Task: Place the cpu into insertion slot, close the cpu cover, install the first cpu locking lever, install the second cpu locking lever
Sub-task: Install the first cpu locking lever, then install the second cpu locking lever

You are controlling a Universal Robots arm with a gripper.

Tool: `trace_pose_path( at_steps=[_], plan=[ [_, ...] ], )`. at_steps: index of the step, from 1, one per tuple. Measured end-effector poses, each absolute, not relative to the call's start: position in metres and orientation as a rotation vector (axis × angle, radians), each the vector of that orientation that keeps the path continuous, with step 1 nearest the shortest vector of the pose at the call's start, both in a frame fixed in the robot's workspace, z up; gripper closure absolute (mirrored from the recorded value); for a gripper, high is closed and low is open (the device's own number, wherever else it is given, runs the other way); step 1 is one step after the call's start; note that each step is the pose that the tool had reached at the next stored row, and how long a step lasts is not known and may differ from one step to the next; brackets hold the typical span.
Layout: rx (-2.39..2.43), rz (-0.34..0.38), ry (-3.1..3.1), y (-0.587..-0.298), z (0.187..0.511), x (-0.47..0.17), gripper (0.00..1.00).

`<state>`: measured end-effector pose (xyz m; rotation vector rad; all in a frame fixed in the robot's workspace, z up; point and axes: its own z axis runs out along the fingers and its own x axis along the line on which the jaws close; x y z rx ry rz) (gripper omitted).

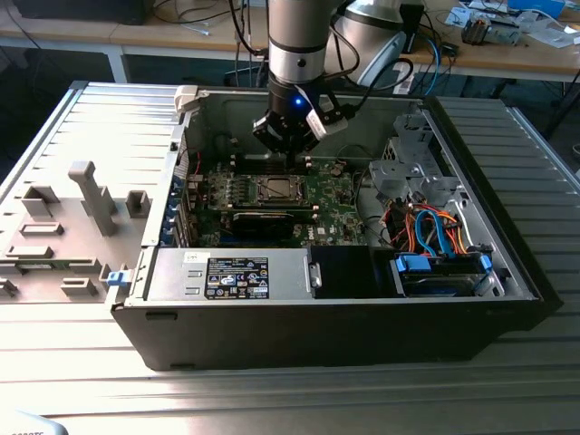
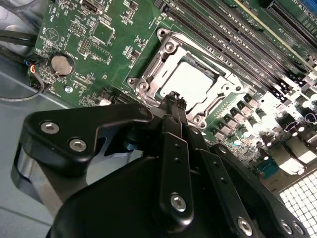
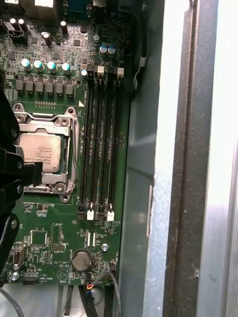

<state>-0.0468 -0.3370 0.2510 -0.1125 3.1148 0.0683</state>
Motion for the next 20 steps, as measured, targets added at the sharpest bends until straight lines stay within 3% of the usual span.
trace_pose_path(
  at_steps=[13, 20],
  plan=[
    [-0.113, 0.068, 3.115, -0.339, 0.251, -0.047, 0.89],
    [-0.112, 0.068, 3.115, -0.356, 0.251, -0.047, 0.89]
  ],
)
